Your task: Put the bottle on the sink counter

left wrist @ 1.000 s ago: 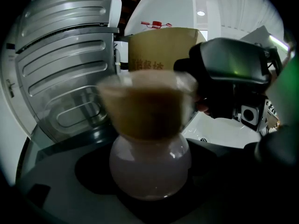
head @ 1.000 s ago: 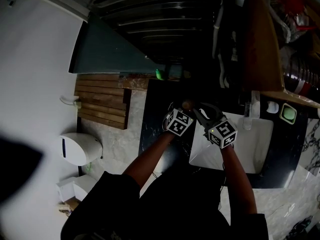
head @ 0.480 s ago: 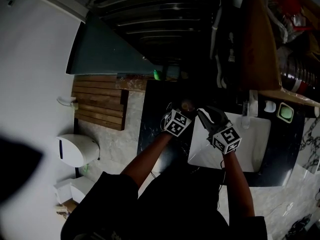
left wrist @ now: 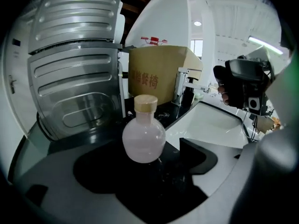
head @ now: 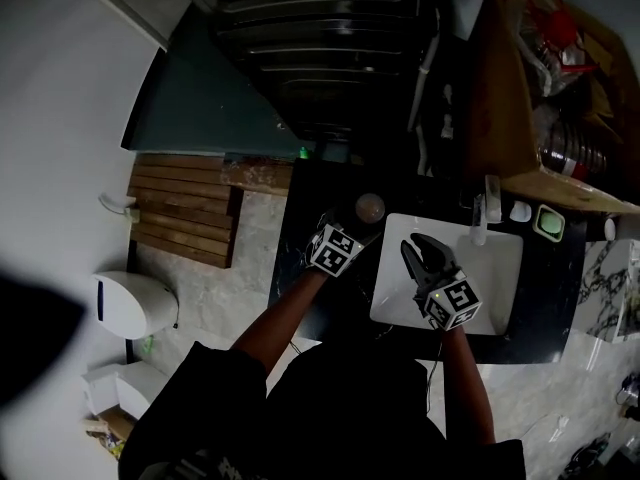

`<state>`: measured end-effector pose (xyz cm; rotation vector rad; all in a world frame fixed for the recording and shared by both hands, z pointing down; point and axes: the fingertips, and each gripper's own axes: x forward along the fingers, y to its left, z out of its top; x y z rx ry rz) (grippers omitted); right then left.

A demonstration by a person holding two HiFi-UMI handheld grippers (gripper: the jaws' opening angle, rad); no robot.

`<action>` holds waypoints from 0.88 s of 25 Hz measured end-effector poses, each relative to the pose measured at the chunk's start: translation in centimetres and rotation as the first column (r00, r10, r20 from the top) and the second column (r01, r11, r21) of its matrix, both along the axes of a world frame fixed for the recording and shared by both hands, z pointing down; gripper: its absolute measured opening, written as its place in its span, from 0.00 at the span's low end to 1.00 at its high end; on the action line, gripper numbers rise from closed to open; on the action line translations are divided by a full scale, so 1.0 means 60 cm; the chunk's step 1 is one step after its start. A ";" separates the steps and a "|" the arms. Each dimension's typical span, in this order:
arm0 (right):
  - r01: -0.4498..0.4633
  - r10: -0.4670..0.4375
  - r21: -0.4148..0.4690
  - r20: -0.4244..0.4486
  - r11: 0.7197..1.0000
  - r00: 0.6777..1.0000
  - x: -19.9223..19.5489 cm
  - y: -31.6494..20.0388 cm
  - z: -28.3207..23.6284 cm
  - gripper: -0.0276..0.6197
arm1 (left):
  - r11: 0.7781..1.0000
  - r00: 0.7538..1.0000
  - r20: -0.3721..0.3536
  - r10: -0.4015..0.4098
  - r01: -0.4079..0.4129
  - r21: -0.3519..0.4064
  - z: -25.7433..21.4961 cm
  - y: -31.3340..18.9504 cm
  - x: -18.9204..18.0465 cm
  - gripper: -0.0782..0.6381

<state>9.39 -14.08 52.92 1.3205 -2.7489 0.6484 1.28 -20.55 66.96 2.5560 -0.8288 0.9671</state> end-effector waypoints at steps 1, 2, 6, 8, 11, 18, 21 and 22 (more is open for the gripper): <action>-0.009 0.009 -0.001 -0.014 1.000 1.000 0.000 0.014 -0.003 0.17 | 1.000 1.000 -0.019 -0.012 0.012 0.004 -0.009 0.011 -0.005 0.68; -0.017 0.017 -0.003 -0.037 1.000 0.999 -0.002 0.029 -0.004 0.17 | 1.000 0.999 -0.046 -0.030 0.030 0.009 -0.021 0.022 -0.011 0.68; -0.032 0.032 -0.002 -0.116 0.999 0.993 -0.017 0.091 -0.010 0.17 | 0.993 0.983 -0.152 -0.104 0.110 0.030 -0.092 0.066 -0.032 0.67; -0.044 0.043 -0.006 -0.112 0.999 0.993 -0.023 0.119 -0.014 0.17 | 0.990 0.972 -0.205 -0.119 0.131 0.046 -0.128 0.089 -0.039 0.67; -0.074 0.072 -0.011 -0.103 0.997 0.992 -0.031 0.164 -0.027 0.17 | 0.989 0.930 -0.339 -0.142 0.147 -0.011 -0.185 0.138 -0.044 0.67; -0.141 0.146 0.052 -0.110 0.989 0.983 -0.043 0.257 -0.121 0.17 | 0.988 0.852 -0.520 -0.058 0.124 0.092 -0.369 0.249 -0.058 0.66; -0.188 0.198 0.082 -0.146 0.979 0.969 -0.045 0.289 -0.155 0.17 | 0.980 0.848 -0.529 -0.028 0.128 0.153 -0.412 0.287 -0.075 0.40; -0.199 0.211 0.092 -0.148 0.976 0.966 -0.047 0.297 -0.165 0.17 | 0.977 0.852 -0.523 -0.029 0.136 0.167 -0.418 0.295 -0.080 0.29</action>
